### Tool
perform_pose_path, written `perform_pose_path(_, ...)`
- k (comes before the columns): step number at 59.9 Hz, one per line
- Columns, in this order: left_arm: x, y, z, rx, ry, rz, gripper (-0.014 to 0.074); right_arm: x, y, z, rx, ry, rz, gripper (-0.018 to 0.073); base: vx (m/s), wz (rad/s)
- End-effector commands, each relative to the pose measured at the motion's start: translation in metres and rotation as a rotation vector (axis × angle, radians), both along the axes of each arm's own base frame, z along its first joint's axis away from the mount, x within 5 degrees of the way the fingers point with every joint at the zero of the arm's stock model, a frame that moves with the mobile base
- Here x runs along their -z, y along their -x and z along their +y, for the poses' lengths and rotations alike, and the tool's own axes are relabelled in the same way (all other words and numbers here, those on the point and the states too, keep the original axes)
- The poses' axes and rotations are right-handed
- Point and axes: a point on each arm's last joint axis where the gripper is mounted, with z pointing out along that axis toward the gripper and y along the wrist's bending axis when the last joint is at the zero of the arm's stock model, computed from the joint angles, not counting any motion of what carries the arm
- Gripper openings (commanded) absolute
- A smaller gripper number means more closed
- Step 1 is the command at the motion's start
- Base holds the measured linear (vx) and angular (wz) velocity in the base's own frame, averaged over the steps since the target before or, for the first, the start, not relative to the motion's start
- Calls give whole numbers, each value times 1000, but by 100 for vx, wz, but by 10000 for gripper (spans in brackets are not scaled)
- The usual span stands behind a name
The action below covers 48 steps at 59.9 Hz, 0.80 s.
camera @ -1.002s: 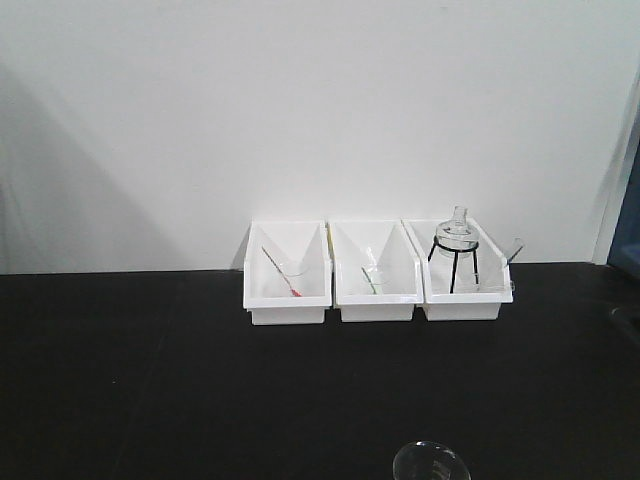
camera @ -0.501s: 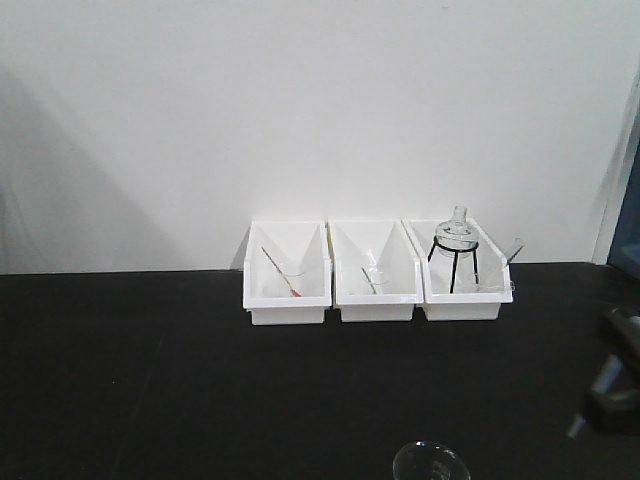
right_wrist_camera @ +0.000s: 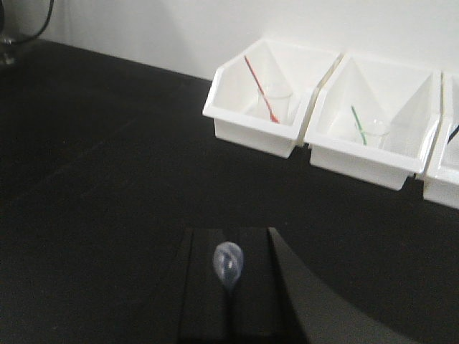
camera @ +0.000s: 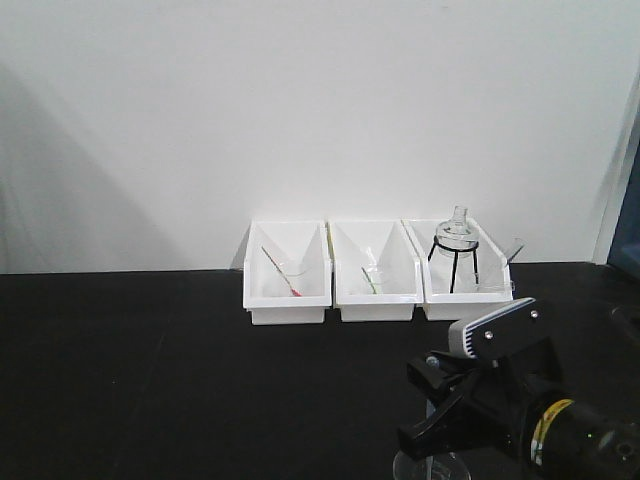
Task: Grab transparent chemical and place on left bench
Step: 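Lower the held pipette into the glass beaker on this bench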
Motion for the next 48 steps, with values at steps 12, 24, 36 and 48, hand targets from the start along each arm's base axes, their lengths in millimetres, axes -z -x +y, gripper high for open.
perform_pose_path(12, -3, 1, 0, 1, 14, -81, -3, 1, -15, 12, -59, -42, -77, 100, 0, 0)
perform_pose_path(24, -3, 1, 0, 1, 14, -81, -3, 5, -16, 13, -57, -40, -64, 362, 0, 0)
perform_pose_path(36, -3, 1, 0, 1, 14, -81, -3, 5, -16, 13, -57, -41, -64, 562, 0, 0)
perform_pose_path(48, -3, 1, 0, 1, 14, -81, -3, 5, -16, 13, -55, -43, -62, 566, 0, 0)
